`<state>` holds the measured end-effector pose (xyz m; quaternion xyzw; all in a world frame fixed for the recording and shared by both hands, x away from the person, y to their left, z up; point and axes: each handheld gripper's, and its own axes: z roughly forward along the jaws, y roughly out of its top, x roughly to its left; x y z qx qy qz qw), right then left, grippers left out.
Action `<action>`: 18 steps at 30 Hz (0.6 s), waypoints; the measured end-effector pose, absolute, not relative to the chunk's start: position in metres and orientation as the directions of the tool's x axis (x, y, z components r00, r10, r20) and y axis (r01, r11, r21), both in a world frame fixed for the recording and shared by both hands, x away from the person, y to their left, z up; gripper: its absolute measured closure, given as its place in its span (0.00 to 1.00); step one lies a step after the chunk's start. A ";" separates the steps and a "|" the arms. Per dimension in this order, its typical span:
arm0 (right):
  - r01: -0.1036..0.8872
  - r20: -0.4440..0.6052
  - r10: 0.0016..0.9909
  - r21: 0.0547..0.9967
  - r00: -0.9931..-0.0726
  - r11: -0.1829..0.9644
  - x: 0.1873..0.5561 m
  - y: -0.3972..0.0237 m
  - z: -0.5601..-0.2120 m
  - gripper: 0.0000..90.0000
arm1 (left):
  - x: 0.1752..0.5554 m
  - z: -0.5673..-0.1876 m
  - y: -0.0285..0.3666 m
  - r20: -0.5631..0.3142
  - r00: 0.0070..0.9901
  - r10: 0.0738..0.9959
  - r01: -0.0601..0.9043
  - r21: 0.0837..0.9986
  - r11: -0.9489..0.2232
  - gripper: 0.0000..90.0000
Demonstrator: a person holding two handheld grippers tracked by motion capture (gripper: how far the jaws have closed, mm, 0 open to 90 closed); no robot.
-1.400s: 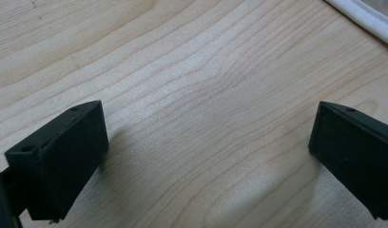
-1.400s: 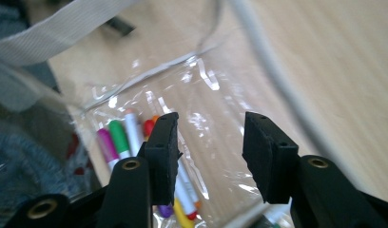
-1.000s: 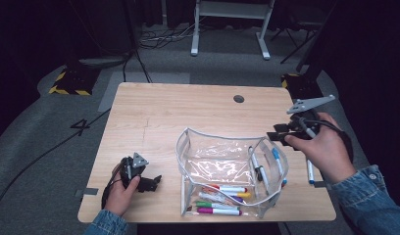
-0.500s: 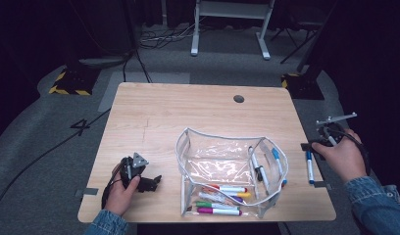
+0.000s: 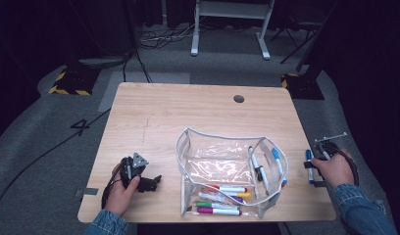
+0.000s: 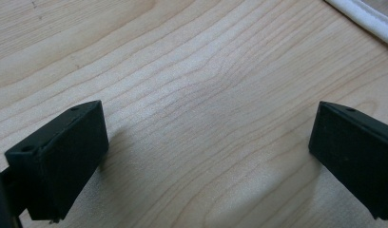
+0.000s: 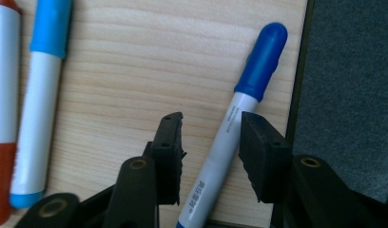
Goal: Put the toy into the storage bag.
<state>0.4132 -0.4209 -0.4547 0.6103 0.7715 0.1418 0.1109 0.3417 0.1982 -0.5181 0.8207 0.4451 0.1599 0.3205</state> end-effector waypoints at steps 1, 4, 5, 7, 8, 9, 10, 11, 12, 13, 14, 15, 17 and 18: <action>0.917 0.008 0.975 0.342 -0.223 0.207 0.414 -0.421 -0.459 0.71 | 0.342 -0.518 0.198 -0.023 0.552 0.833 0.628 0.668 -0.398 0.00; 0.922 0.042 0.973 0.333 -0.225 0.199 0.414 -0.420 -0.466 0.78 | 0.342 -0.518 0.198 -0.023 0.553 0.833 0.628 0.668 -0.398 0.00; 0.925 0.047 0.972 0.321 -0.229 0.202 0.413 -0.418 -0.468 0.81 | 0.342 -0.518 0.198 -0.023 0.553 0.833 0.628 0.668 -0.398 0.00; 0.928 0.041 0.972 0.310 -0.231 0.208 0.413 -0.413 -0.470 0.85 | 0.342 -0.518 0.198 -0.023 0.553 0.833 0.628 0.668 -0.399 0.00; 0.930 0.041 0.973 0.307 -0.226 0.203 0.413 -0.411 -0.470 0.85 | 0.342 -0.518 0.198 -0.023 0.553 0.833 0.628 0.668 -0.398 0.00; 0.931 0.045 0.974 0.306 -0.221 0.197 0.414 -0.410 -0.470 0.85 | 0.342 -0.518 0.198 -0.023 0.553 0.833 0.628 0.668 -0.399 0.00; 0.932 0.049 0.974 0.307 -0.220 0.194 0.414 -0.409 -0.470 0.85 | 0.342 -0.518 0.198 -0.023 0.553 0.833 0.628 0.668 -0.399 0.00; 0.932 0.046 0.974 0.306 -0.221 0.197 0.414 -0.409 -0.469 0.85 | 0.342 -0.518 0.198 -0.023 0.553 0.833 0.628 0.668 -0.399 0.00; 0.929 0.043 0.973 0.311 -0.226 0.202 0.415 -0.408 -0.468 0.86 | 0.342 -0.518 0.198 -0.023 0.553 0.833 0.628 0.668 -0.398 0.00; 0.928 0.046 0.973 0.314 -0.228 0.202 0.415 -0.407 -0.466 0.86 | 0.342 -0.518 0.198 -0.023 0.553 0.833 0.628 0.668 -0.398 0.00; 0.924 0.047 0.972 0.323 -0.231 0.204 0.415 -0.407 -0.462 0.86 | 0.342 -0.518 0.198 -0.023 0.553 0.833 0.628 0.668 -0.398 0.00; 0.922 0.050 0.971 0.329 -0.235 0.206 0.415 -0.407 -0.458 0.86 | 0.342 -0.518 0.198 -0.023 0.553 0.833 0.628 0.668 -0.398 0.00; 0.915 0.058 0.969 0.346 -0.241 0.206 0.415 -0.407 -0.448 0.86 | 0.342 -0.518 0.198 -0.023 0.553 0.833 0.628 0.668 -0.398 0.00; 0.911 0.061 0.967 0.355 -0.248 0.211 0.415 -0.407 -0.443 0.86 | 0.342 -0.518 0.198 -0.023 0.553 0.833 0.628 0.668 -0.399 0.00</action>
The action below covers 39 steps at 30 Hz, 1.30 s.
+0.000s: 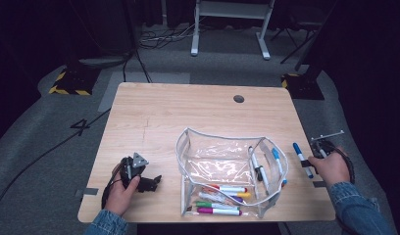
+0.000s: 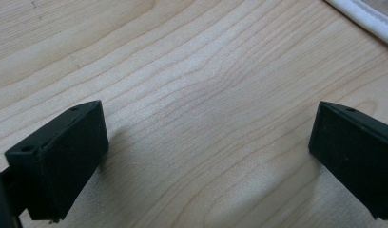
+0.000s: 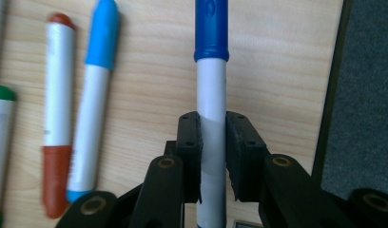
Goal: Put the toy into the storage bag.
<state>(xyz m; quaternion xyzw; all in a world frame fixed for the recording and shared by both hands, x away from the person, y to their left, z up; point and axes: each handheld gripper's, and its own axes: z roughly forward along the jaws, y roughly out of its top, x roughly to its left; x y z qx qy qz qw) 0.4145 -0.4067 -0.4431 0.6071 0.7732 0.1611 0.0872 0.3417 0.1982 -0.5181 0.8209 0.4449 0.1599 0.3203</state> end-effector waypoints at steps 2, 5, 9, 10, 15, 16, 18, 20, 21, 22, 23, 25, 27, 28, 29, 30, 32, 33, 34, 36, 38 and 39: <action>0.902 0.064 0.963 0.370 -0.261 0.220 0.414 -0.405 -0.433 0.86 | 0.342 -0.518 0.198 -0.024 0.551 0.834 0.629 0.669 -0.396 0.00; 0.886 0.069 0.954 0.395 -0.293 0.243 0.412 -0.399 -0.415 0.86 | 0.342 -0.518 0.198 -0.024 0.551 0.834 0.629 0.669 -0.396 0.00; 0.849 0.063 0.932 0.438 -0.356 0.294 0.409 -0.388 -0.385 0.86 | 0.342 -0.518 0.198 -0.024 0.551 0.834 0.629 0.669 -0.396 0.00; 0.837 0.061 0.925 0.451 -0.376 0.310 0.407 -0.385 -0.378 0.86 | 0.342 -0.518 0.198 -0.024 0.551 0.834 0.629 0.669 -0.396 0.00; 0.784 0.057 0.887 0.496 -0.458 0.373 0.398 -0.367 -0.344 0.85 | 0.342 -0.518 0.198 -0.025 0.551 0.834 0.629 0.669 -0.396 0.00; 0.773 0.049 0.880 0.502 -0.473 0.388 0.397 -0.363 -0.338 0.86 | 0.342 -0.518 0.198 -0.024 0.551 0.834 0.629 0.669 -0.396 0.00; 0.755 0.040 0.867 0.511 -0.498 0.410 0.393 -0.356 -0.328 0.85 | 0.342 -0.518 0.198 -0.024 0.551 0.834 0.629 0.669 -0.396 0.00; 0.731 0.036 0.844 0.520 -0.535 0.442 0.389 -0.347 -0.317 0.86 | 0.342 -0.518 0.198 -0.025 0.551 0.834 0.629 0.669 -0.396 0.00; 0.720 0.039 0.832 0.525 -0.553 0.454 0.388 -0.344 -0.314 0.86 | 0.342 -0.518 0.198 -0.025 0.552 0.834 0.629 0.669 -0.396 0.00; 0.713 0.047 0.823 0.529 -0.566 0.460 0.387 -0.339 -0.309 0.86 | 0.342 -0.518 0.198 -0.025 0.551 0.834 0.629 0.669 -0.396 0.00; 0.702 0.042 0.813 0.533 -0.581 0.474 0.385 -0.335 -0.305 0.86 | 0.342 -0.518 0.198 -0.025 0.551 0.834 0.629 0.669 -0.396 0.00; 0.678 0.038 0.790 0.539 -0.612 0.499 0.380 -0.324 -0.297 0.86 | 0.342 -0.518 0.198 -0.024 0.551 0.834 0.629 0.669 -0.396 0.00; 0.655 0.029 0.769 0.545 -0.639 0.523 0.377 -0.316 -0.291 0.85 | 0.342 -0.518 0.198 -0.025 0.551 0.834 0.629 0.669 -0.396 0.00; 0.632 0.024 0.746 0.549 -0.666 0.547 0.374 -0.307 -0.286 0.85 | 0.342 -0.518 0.198 -0.025 0.551 0.834 0.629 0.669 -0.396 0.00; 0.618 0.019 0.732 0.550 -0.681 0.562 0.372 -0.303 -0.284 0.85 | 0.342 -0.518 0.198 -0.025 0.551 0.834 0.629 0.669 -0.396 0.00; 0.590 0.008 0.703 0.549 -0.711 0.591 0.370 -0.296 -0.281 0.86 | 0.342 -0.518 0.198 -0.024 0.551 0.834 0.629 0.669 -0.396 0.00; 0.560 -0.002 0.672 0.550 -0.741 0.619 0.365 -0.285 -0.276 0.85 | 0.342 -0.518 0.198 -0.024 0.551 0.834 0.629 0.669 -0.396 0.00; 0.538 -0.015 0.650 0.546 -0.760 0.641 0.361 -0.276 -0.273 0.85 | 0.342 -0.518 0.198 -0.024 0.551 0.834 0.629 0.669 -0.396 0.00; 0.526 -0.014 0.633 0.542 -0.774 0.656 0.358 -0.270 -0.271 0.85 | 0.342 -0.518 0.198 -0.023 0.553 0.833 0.628 0.668 -0.398 0.00; 0.503 -0.021 0.605 0.533 -0.796 0.680 0.353 -0.258 -0.269 0.85 | 0.342 -0.518 0.198 -0.023 0.552 0.833 0.628 0.668 -0.398 0.00; 0.473 -0.030 0.569 0.521 -0.822 0.710 0.348 -0.243 -0.267 0.85 | 0.342 -0.518 0.198 -0.023 0.552 0.833 0.629 0.668 -0.398 0.00; 0.463 -0.030 0.555 0.516 -0.831 0.721 0.346 -0.237 -0.267 0.85 | 0.342 -0.518 0.198 -0.025 0.551 0.834 0.629 0.669 -0.396 0.00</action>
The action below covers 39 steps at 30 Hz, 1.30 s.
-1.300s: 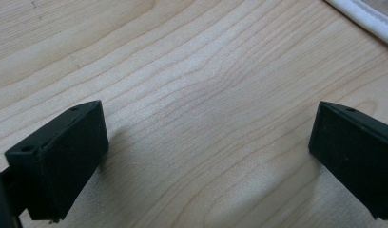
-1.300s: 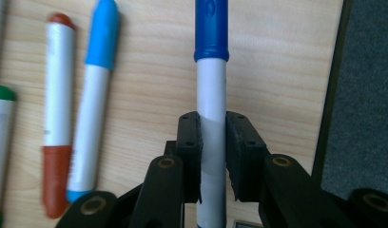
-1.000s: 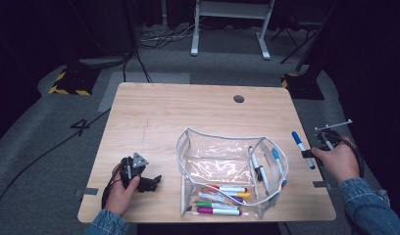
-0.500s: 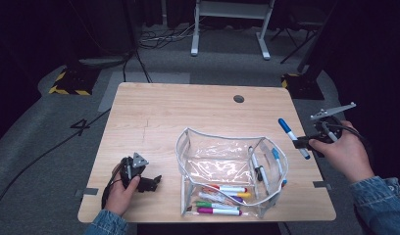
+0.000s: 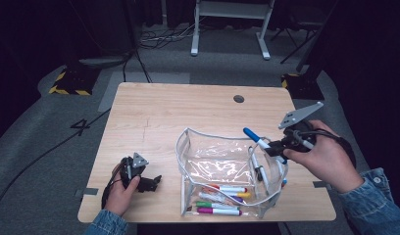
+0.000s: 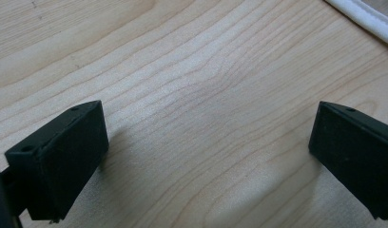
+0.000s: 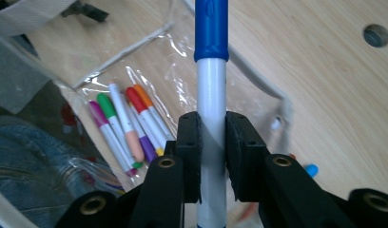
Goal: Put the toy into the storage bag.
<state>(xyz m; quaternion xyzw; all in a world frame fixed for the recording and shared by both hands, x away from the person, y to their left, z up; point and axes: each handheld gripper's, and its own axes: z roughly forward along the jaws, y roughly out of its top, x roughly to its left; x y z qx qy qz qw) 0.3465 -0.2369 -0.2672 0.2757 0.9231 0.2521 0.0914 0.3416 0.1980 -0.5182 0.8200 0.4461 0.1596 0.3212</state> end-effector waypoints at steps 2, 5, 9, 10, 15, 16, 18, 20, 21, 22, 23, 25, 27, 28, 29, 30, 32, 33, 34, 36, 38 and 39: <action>0.444 -0.028 0.528 0.504 -0.849 0.741 0.343 -0.225 -0.268 0.85 | 0.342 -0.518 0.198 -0.025 0.552 0.834 0.629 0.669 -0.396 0.00; 0.413 -0.022 0.484 0.489 -0.875 0.769 0.339 -0.208 -0.270 0.85 | 0.342 -0.518 0.198 -0.025 0.551 0.834 0.629 0.669 -0.396 0.00; 0.380 -0.009 0.432 0.461 -0.902 0.802 0.335 -0.188 -0.276 0.85 | 0.342 -0.518 0.198 -0.025 0.552 0.834 0.629 0.669 -0.396 0.00; 0.375 -0.008 0.425 0.456 -0.905 0.807 0.334 -0.185 -0.277 0.85 | 0.342 -0.518 0.198 -0.024 0.551 0.834 0.629 0.669 -0.396 0.00; 0.346 0.014 0.371 0.396 -0.928 0.851 0.333 -0.164 -0.292 0.85 | 0.342 -0.518 0.198 -0.025 0.551 0.834 0.629 0.669 -0.396 0.00; 0.343 0.017 0.365 0.383 -0.931 0.858 0.333 -0.160 -0.296 0.85 | 0.342 -0.518 0.198 -0.025 0.551 0.834 0.629 0.669 -0.396 0.00; 0.338 0.029 0.351 0.360 -0.936 0.870 0.334 -0.153 -0.303 0.85 | 0.342 -0.518 0.198 -0.025 0.551 0.834 0.629 0.669 -0.396 0.00; 0.328 0.043 0.334 0.335 -0.942 0.883 0.335 -0.147 -0.311 0.85 | 0.342 -0.518 0.198 -0.025 0.551 0.834 0.629 0.669 -0.396 0.00; 0.324 0.050 0.325 0.315 -0.944 0.892 0.336 -0.143 -0.316 0.85 | 0.342 -0.518 0.198 -0.025 0.551 0.834 0.629 0.669 -0.396 0.00; 0.320 0.054 0.319 0.298 -0.946 0.899 0.337 -0.140 -0.321 0.85 | 0.342 -0.518 0.198 -0.024 0.551 0.834 0.629 0.669 -0.396 0.00; 0.317 0.058 0.314 0.286 -0.948 0.904 0.337 -0.137 -0.325 0.85 | 0.342 -0.518 0.198 -0.024 0.552 0.834 0.629 0.669 -0.397 0.00; 0.310 0.073 0.302 0.264 -0.951 0.913 0.338 -0.131 -0.333 0.85 | 0.342 -0.518 0.198 -0.024 0.552 0.834 0.629 0.669 -0.396 0.00; 0.302 0.082 0.291 0.235 -0.953 0.924 0.339 -0.125 -0.341 0.85 | 0.342 -0.518 0.198 -0.025 0.552 0.834 0.629 0.669 -0.396 0.00; 0.295 0.087 0.282 0.216 -0.955 0.931 0.340 -0.122 -0.347 0.85 | 0.342 -0.518 0.198 -0.024 0.551 0.834 0.629 0.669 -0.396 0.00; 0.287 0.086 0.275 0.203 -0.957 0.936 0.340 -0.119 -0.351 0.85 | 0.342 -0.518 0.198 -0.025 0.551 0.834 0.629 0.669 -0.396 0.00; 0.284 0.092 0.272 0.191 -0.958 0.940 0.341 -0.117 -0.354 0.85 | 0.342 -0.518 0.198 -0.025 0.551 0.834 0.629 0.669 -0.396 0.00; 0.277 0.114 0.261 0.165 -0.959 0.947 0.342 -0.113 -0.362 0.85 | 0.342 -0.518 0.198 -0.024 0.551 0.834 0.629 0.669 -0.396 0.00; 0.275 0.130 0.256 0.155 -0.958 0.949 0.343 -0.111 -0.367 0.85 | 0.342 -0.518 0.198 -0.025 0.551 0.834 0.629 0.669 -0.396 0.00; 0.272 0.138 0.252 0.146 -0.958 0.951 0.344 -0.109 -0.370 0.85 | 0.342 -0.518 0.198 -0.025 0.551 0.834 0.629 0.669 -0.396 0.00; 0.262 0.145 0.245 0.114 -0.959 0.958 0.346 -0.106 -0.378 0.85 | 0.342 -0.518 0.198 -0.025 0.551 0.834 0.629 0.669 -0.396 0.00; 0.258 0.158 0.241 0.097 -0.957 0.961 0.347 -0.104 -0.384 0.85 | 0.342 -0.518 0.198 -0.025 0.551 0.834 0.629 0.669 -0.396 0.00; 0.253 0.162 0.236 0.088 -0.958 0.964 0.347 -0.103 -0.387 0.85 | 0.342 -0.518 0.198 -0.024 0.552 0.834 0.629 0.669 -0.396 0.00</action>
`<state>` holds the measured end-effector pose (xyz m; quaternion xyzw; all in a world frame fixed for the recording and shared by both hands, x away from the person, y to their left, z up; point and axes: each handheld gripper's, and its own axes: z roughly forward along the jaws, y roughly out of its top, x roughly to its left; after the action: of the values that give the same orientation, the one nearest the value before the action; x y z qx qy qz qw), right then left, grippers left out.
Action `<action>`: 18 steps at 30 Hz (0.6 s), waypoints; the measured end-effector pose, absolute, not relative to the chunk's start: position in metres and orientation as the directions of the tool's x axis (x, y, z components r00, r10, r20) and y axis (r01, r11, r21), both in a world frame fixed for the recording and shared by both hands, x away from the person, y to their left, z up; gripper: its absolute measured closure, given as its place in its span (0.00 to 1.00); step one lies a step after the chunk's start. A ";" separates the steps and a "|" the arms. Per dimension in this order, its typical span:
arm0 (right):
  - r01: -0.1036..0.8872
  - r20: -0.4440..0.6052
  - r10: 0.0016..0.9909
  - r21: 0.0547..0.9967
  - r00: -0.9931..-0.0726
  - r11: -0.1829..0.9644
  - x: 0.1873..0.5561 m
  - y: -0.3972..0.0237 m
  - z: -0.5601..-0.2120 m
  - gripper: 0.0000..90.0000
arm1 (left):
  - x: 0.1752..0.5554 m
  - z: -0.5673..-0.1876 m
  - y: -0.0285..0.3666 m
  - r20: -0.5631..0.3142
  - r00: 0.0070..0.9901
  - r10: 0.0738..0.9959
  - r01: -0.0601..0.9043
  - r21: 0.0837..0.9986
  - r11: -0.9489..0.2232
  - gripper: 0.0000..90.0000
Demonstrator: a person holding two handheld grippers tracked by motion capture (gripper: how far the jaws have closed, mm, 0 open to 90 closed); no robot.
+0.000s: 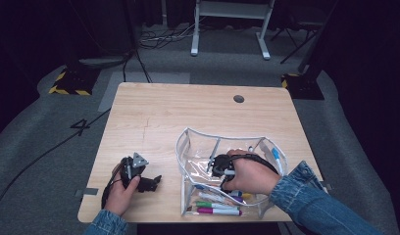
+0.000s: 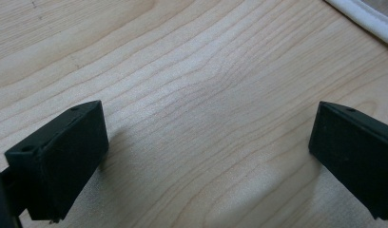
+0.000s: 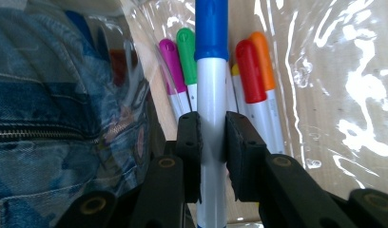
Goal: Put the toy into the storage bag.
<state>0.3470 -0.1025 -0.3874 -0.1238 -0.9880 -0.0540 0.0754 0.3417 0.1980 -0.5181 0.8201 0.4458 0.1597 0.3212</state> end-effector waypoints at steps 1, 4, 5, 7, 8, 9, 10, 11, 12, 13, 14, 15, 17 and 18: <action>0.246 0.169 0.231 0.078 -0.958 0.966 0.347 -0.101 -0.391 0.85 | 0.342 -0.518 0.198 -0.024 0.552 0.834 0.629 0.669 -0.396 0.00; 0.228 0.189 0.213 0.063 -0.959 0.972 0.348 -0.100 -0.399 0.85 | 0.342 -0.518 0.198 -0.025 0.552 0.834 0.629 0.669 -0.396 0.00; 0.227 0.193 0.213 0.055 -0.958 0.972 0.348 -0.099 -0.400 0.85 | 0.342 -0.518 0.198 -0.024 0.552 0.834 0.629 0.669 -0.396 0.00; 0.226 0.203 0.211 0.054 -0.956 0.973 0.347 -0.098 -0.403 0.85 | 0.342 -0.518 0.198 -0.025 0.551 0.834 0.629 0.669 -0.396 0.00; 0.226 0.213 0.210 0.051 -0.954 0.973 0.347 -0.098 -0.403 0.85 | 0.342 -0.518 0.198 -0.025 0.551 0.834 0.629 0.669 -0.396 0.00; 0.220 0.226 0.204 0.051 -0.953 0.974 0.346 -0.097 -0.405 0.85 | 0.342 -0.518 0.198 -0.025 0.552 0.834 0.629 0.669 -0.396 0.00; 0.224 0.232 0.208 0.044 -0.950 0.974 0.346 -0.097 -0.406 0.82 | 0.342 -0.518 0.198 -0.025 0.552 0.834 0.629 0.669 -0.396 0.00; 0.217 0.199 0.201 0.064 -0.959 0.974 0.346 -0.097 -0.407 0.74 | 0.342 -0.518 0.198 -0.025 0.552 0.834 0.629 0.669 -0.396 0.00; 0.205 0.162 0.189 0.086 -0.969 0.975 0.346 -0.097 -0.406 0.68 | 0.342 -0.518 0.198 -0.025 0.551 0.834 0.629 0.669 -0.396 0.00; 0.204 0.147 0.189 0.100 -0.971 0.974 0.346 -0.097 -0.405 0.66 | 0.342 -0.518 0.198 -0.025 0.552 0.834 0.629 0.669 -0.396 0.00; 0.213 0.130 0.196 0.134 -0.972 0.968 0.347 -0.098 -0.402 0.61 | 0.342 -0.518 0.198 -0.025 0.552 0.834 0.629 0.669 -0.396 0.00; 0.219 0.116 0.202 0.161 -0.973 0.963 0.347 -0.099 -0.399 0.57 | 0.342 -0.518 0.198 -0.025 0.551 0.834 0.629 0.669 -0.396 0.00; 0.230 0.083 0.217 0.211 -0.973 0.950 0.348 -0.101 -0.390 0.53 | 0.342 -0.518 0.198 -0.024 0.552 0.834 0.629 0.669 -0.396 0.00; 0.236 0.068 0.226 0.236 -0.972 0.943 0.349 -0.103 -0.384 0.53 | 0.342 -0.518 0.198 -0.025 0.551 0.834 0.629 0.669 -0.396 0.00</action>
<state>0.3491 -0.1027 -0.3841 -0.1172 -0.9854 -0.1222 0.0201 0.3417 0.1980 -0.5182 0.8201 0.4458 0.1596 0.3213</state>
